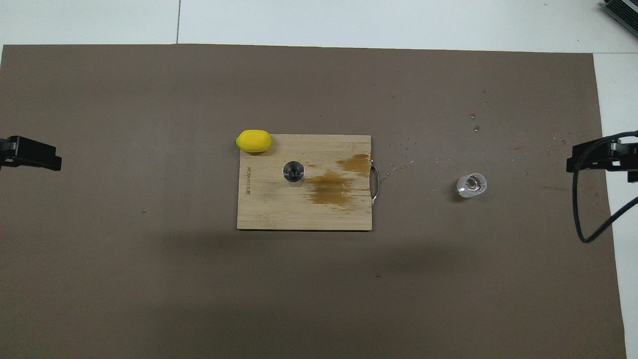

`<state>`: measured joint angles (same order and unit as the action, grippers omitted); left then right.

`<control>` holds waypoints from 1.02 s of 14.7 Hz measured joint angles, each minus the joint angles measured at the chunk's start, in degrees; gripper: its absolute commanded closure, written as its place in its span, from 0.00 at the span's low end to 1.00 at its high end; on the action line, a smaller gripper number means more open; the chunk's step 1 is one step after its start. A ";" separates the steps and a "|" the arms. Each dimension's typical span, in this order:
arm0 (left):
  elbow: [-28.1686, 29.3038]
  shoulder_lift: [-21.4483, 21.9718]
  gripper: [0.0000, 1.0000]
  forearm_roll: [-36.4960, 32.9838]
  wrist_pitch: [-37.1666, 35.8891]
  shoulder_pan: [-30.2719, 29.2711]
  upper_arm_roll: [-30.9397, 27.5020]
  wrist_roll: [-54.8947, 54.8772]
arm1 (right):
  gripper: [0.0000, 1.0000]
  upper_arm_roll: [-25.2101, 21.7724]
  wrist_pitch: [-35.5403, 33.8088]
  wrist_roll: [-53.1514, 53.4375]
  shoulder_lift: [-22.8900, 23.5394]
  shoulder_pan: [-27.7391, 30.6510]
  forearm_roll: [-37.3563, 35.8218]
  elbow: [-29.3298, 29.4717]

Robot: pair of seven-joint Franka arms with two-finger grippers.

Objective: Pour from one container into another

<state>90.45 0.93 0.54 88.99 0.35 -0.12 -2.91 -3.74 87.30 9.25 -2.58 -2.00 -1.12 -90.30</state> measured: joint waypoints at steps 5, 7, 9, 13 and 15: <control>-0.01 0.00 0.00 0.00 0.00 0.00 -0.09 0.00 | 0.00 -1.36 -1.26 0.00 0.11 -0.56 -0.03 0.04; -0.02 0.00 0.00 0.00 0.00 0.00 -0.10 0.00 | 0.00 -1.64 -2.35 0.00 0.48 -0.31 -0.03 0.43; -0.03 0.00 0.00 0.00 0.00 0.00 -0.15 0.00 | 0.00 -1.69 -2.36 0.01 0.72 0.17 -0.03 0.75; -0.20 0.00 0.00 0.00 0.00 0.00 -0.29 0.00 | 0.00 -1.69 -2.36 0.01 0.78 0.81 -0.01 0.94; -0.58 0.00 0.00 0.00 0.00 0.00 -0.36 0.00 | 0.00 -1.47 -2.32 0.01 0.79 0.78 0.00 0.90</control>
<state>89.86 0.94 0.54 88.99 0.34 -0.48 -2.91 -5.21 84.98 9.26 -1.79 -1.22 -1.12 -89.40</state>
